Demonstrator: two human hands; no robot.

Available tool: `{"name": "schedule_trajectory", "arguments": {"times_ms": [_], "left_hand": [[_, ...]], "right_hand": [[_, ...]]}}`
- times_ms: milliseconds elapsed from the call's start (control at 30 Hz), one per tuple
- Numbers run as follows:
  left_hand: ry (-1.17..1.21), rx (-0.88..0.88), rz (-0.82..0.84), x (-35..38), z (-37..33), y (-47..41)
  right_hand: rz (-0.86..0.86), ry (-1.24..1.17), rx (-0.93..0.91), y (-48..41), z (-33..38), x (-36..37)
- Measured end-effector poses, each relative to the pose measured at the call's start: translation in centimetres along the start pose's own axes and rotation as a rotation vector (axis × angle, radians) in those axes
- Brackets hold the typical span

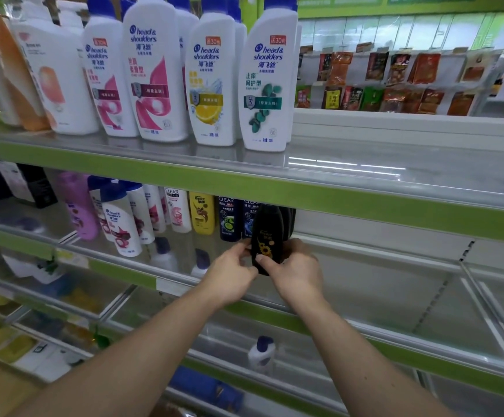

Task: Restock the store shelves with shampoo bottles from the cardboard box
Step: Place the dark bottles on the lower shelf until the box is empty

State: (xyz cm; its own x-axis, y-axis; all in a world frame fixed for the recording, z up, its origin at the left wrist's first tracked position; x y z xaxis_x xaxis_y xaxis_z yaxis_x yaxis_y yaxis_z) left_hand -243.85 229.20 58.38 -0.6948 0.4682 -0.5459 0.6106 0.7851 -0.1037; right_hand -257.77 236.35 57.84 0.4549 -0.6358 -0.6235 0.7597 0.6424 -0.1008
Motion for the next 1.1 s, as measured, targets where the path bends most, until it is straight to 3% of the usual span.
{"name": "schedule_trajectory", "arguments": {"times_ms": [600, 867, 1100], "left_hand": [[-0.136, 0.033, -0.055, -1.3, 0.5, 2.8], [-0.232, 0.081, -0.083, -1.9, 0.8, 5.3], [-0.151, 0.124, -0.143, -1.4, 2.1, 7.5]], "right_hand": [[0.071, 0.052, 0.03, 0.5, -0.5, -0.4], [0.097, 0.251, -0.004, 4.1, -1.3, -1.6], [0.111, 0.134, -0.11, 9.4, -0.4, -1.7]]}}
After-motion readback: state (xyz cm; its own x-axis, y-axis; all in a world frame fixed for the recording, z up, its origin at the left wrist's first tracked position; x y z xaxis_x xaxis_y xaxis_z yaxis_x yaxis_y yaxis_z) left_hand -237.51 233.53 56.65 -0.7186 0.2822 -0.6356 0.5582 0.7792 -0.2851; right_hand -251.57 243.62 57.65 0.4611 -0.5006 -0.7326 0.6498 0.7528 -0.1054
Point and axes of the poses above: each hand's wrist, its own y-axis away from the middle knuckle, its own x-axis out of the palm, z = x × y, the point moved 5 cm from there along -y, towards the middle knuckle, and after that the axes turned 7 degrees about x, right-handed, at the moved point
